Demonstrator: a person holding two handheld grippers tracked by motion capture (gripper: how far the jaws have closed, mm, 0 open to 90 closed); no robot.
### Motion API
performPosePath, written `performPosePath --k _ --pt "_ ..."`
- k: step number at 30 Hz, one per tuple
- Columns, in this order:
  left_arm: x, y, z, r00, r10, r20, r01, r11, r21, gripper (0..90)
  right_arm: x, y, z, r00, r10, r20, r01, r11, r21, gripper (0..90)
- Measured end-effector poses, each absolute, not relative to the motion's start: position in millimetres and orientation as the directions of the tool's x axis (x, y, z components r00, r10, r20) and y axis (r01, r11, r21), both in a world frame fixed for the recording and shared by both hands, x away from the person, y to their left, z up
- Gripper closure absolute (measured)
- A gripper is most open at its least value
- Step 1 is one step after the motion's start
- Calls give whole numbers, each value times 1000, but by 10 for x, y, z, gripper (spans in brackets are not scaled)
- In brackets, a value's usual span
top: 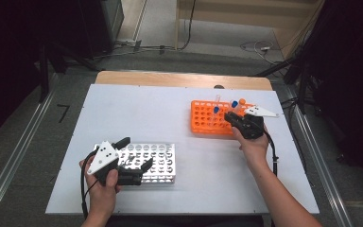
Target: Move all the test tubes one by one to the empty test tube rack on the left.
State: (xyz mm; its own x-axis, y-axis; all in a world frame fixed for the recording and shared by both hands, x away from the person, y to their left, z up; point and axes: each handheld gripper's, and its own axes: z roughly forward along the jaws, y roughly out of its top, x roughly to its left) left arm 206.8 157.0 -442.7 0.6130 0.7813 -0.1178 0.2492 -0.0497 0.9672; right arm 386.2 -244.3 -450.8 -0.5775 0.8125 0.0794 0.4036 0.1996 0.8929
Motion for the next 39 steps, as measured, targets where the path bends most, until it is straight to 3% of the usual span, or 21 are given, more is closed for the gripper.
performPosePath --k 13,28,33,39 --pt "2242 1353 -4265 680 722 -130 266 -77 961 0 3456 -2464 -4338 -649 761 18 365 290 884 754" --pt "2523 959 -4087 737 659 -150 261 -72 963 4 3107 -2424 -4337 -732 679 62 363 311 878 754" --pt "2528 888 -4127 744 654 -138 279 -116 953 37 3018 -2323 -4368 -768 637 68 360 341 868 754" --pt "2523 755 -4145 740 656 -153 323 -146 935 150 2907 -2157 -4365 -812 579 65 341 381 859 755"
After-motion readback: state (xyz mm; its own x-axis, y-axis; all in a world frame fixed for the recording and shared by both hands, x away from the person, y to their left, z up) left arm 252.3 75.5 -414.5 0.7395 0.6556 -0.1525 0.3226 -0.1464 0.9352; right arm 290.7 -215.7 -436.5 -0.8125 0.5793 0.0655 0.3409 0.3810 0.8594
